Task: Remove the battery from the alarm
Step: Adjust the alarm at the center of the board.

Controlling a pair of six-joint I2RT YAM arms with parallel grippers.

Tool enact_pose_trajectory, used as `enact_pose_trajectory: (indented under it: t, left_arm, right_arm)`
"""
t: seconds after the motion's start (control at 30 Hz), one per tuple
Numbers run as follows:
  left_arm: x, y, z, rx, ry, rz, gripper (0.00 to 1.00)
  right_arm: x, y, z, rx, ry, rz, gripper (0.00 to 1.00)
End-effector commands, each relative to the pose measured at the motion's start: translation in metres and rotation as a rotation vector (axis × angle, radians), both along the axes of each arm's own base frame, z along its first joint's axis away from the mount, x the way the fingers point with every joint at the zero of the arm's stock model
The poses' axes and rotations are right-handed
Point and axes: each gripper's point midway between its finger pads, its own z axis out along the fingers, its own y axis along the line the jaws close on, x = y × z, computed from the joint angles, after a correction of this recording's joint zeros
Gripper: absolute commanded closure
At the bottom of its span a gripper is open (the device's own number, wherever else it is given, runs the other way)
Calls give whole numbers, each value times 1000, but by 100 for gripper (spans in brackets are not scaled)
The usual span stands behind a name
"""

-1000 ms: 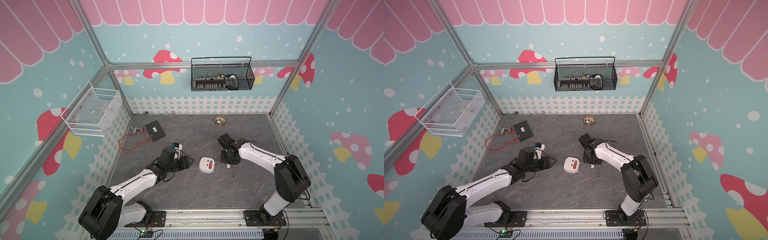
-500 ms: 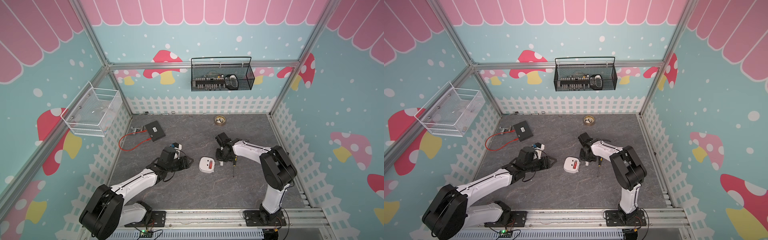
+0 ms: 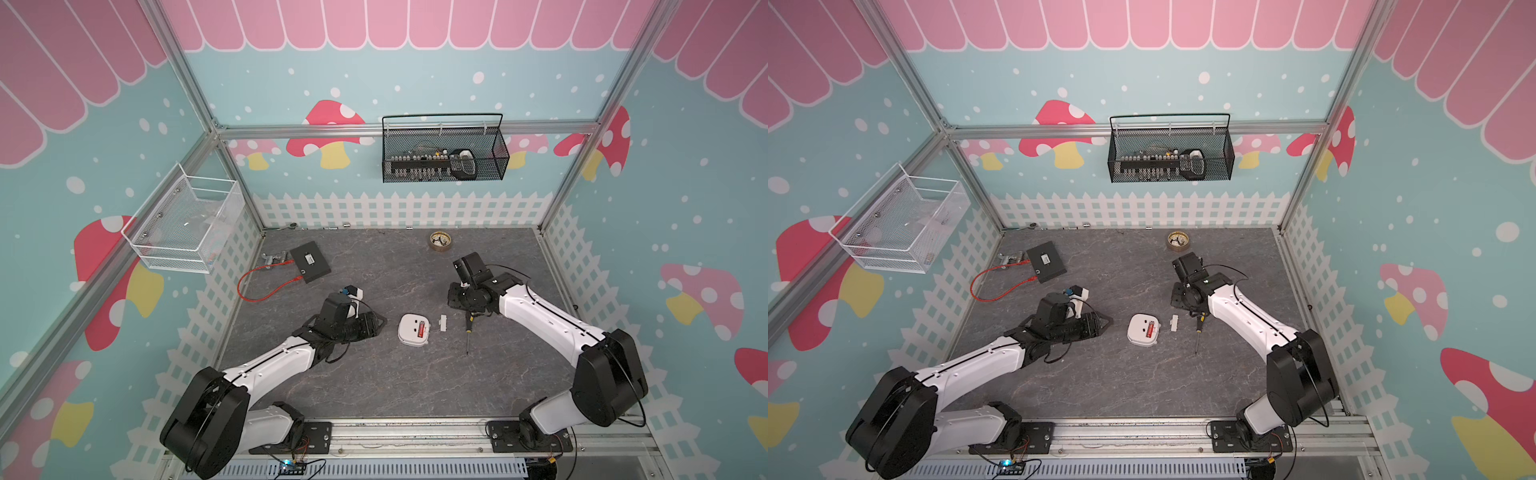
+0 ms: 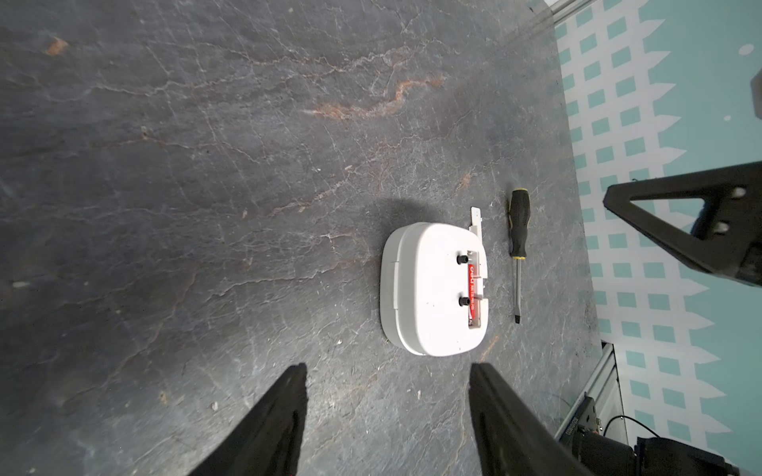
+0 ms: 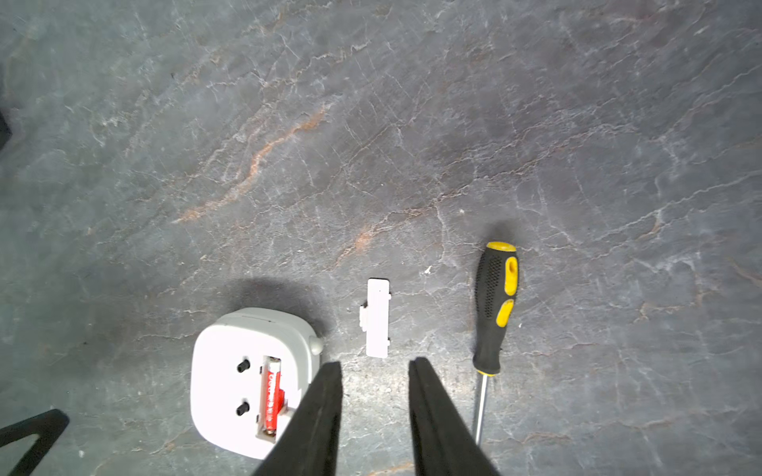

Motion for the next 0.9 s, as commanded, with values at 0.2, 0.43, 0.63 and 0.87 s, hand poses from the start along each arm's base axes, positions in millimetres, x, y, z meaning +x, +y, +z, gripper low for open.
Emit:
enact_pose_trajectory:
  t: [0.2, 0.43, 0.63, 0.87]
  left_arm:
    - [-33, -43, 8, -96, 53, -114, 53]
    - [-69, -56, -19, -79, 154, -144, 75]
    - [-67, -63, -33, -71, 180, -143, 83]
    - [-51, -89, -49, -101, 209, -175, 84]
  right_arm:
    - [40, 52, -34, 16, 54, 232, 99]
    - [65, 77, -61, 31, 100, 305, 100]
    - [59, 84, -72, 44, 125, 344, 100]
    - [45, 93, -78, 56, 140, 378, 100]
